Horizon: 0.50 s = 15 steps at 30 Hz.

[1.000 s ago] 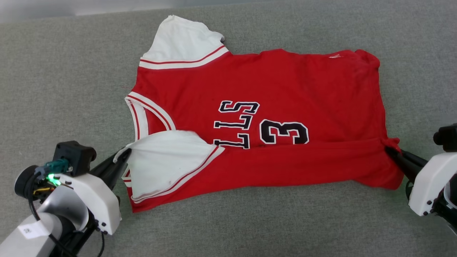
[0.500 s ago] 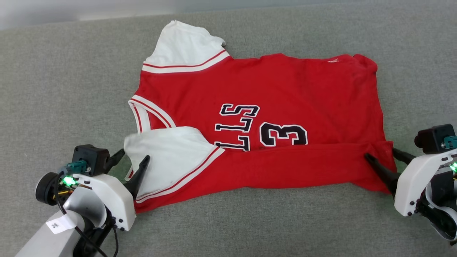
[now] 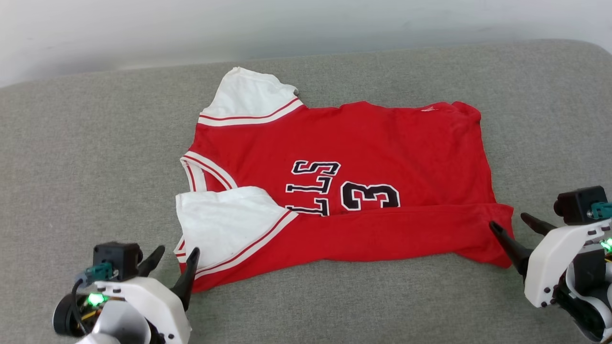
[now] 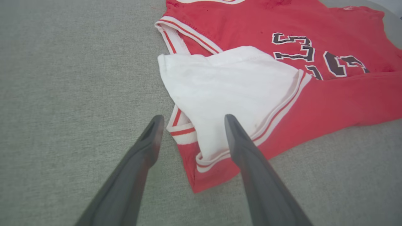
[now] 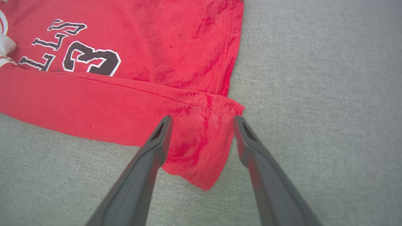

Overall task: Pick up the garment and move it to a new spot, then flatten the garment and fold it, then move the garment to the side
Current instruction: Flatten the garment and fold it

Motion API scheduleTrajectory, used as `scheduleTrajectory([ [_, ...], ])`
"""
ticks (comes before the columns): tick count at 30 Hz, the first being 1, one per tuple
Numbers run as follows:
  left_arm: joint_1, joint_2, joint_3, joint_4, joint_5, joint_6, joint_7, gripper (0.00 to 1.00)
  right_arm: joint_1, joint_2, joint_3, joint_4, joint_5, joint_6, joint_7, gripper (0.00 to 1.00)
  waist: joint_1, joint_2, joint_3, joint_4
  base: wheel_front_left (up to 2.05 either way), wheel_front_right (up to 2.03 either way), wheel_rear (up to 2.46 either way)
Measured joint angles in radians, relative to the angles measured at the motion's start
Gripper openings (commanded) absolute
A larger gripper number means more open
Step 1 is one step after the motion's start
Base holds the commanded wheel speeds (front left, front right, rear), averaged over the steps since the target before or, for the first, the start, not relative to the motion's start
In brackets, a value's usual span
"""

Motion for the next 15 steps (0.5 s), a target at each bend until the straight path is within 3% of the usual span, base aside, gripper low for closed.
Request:
scheduleTrajectory([
  [8, 0.103, 0.01, -0.002, -0.09, -0.002, 0.112, 0.056, 1.0, 0.107, 0.119, -0.134, -0.138, -0.078, 0.0, 0.083, 1.0, 0.0, 0.0, 0.017, -0.016, 0.0, 0.0, 0.0],
  [15, 0.104, 0.019, -0.017, -0.089, 0.013, 0.146, 0.098, 1.0, 0.155, 0.178, -0.192, -0.225, -0.122, 0.0, 0.145, 1.0, 0.0, 0.0, 0.058, -0.027, 0.0, 0.0, 0.0],
])
